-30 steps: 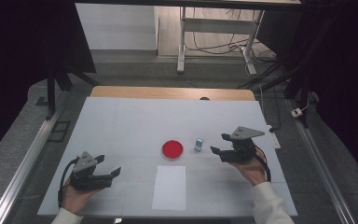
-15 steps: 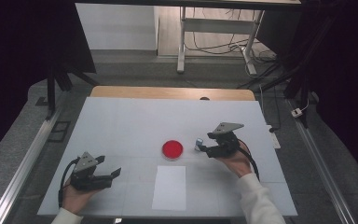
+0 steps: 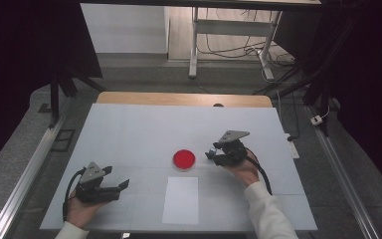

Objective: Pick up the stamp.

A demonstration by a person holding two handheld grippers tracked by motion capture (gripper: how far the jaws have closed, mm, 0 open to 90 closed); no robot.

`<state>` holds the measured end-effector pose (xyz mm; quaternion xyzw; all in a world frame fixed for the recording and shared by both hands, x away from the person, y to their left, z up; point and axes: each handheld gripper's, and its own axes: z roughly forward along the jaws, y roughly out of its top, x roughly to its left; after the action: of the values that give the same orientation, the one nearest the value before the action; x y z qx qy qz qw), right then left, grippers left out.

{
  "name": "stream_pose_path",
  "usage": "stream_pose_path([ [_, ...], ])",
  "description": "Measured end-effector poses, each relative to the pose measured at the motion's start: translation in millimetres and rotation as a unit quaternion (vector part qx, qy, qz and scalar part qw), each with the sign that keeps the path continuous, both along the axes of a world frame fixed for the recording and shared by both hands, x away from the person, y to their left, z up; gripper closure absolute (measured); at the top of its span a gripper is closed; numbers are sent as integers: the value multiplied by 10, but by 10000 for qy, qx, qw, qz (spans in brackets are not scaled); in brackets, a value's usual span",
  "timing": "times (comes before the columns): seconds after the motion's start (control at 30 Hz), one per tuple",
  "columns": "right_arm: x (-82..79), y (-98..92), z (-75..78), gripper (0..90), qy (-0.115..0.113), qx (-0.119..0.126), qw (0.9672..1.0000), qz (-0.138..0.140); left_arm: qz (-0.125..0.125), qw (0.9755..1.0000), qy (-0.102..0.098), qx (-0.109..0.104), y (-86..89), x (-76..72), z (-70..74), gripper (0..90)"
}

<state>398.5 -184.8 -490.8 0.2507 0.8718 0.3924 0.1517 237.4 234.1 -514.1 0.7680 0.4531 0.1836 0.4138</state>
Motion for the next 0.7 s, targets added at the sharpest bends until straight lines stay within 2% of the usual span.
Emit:
stream_pose_path([
  [0.27,5,-8,-18,543,-13,-54,10000,-11,13,10000,2,8,7,2,-3,183],
  [0.7,9,-9,-36,738,-34,-101,9999,76,19,10000,13,21,7,3,-8,183],
])
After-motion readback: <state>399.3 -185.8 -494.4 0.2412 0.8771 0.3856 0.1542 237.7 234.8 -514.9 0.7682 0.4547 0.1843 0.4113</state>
